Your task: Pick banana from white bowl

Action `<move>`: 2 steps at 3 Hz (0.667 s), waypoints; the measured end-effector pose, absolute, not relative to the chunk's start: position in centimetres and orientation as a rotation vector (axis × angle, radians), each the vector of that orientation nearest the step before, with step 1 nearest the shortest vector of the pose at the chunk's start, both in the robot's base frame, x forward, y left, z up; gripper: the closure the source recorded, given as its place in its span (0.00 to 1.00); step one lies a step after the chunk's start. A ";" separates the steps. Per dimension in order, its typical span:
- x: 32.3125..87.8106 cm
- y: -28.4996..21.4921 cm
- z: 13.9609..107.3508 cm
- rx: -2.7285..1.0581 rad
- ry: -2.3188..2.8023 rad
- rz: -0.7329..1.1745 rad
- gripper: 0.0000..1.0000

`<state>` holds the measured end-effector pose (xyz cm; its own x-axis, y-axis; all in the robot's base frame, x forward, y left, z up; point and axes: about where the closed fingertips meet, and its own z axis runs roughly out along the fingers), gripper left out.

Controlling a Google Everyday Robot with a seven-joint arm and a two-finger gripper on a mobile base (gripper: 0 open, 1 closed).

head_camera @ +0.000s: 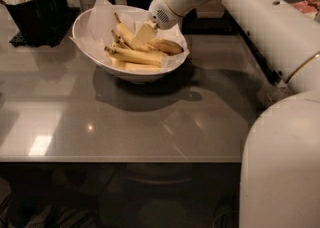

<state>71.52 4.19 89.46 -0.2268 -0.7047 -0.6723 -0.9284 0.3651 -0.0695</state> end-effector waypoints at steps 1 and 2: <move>70.9 4.9 89.9 -1.407 2.010 0.563 0.42; 70.7 5.6 89.6 -1.416 2.019 0.594 0.42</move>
Offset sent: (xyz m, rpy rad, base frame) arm -0.0102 0.0153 0.0033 0.0607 0.0986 0.0412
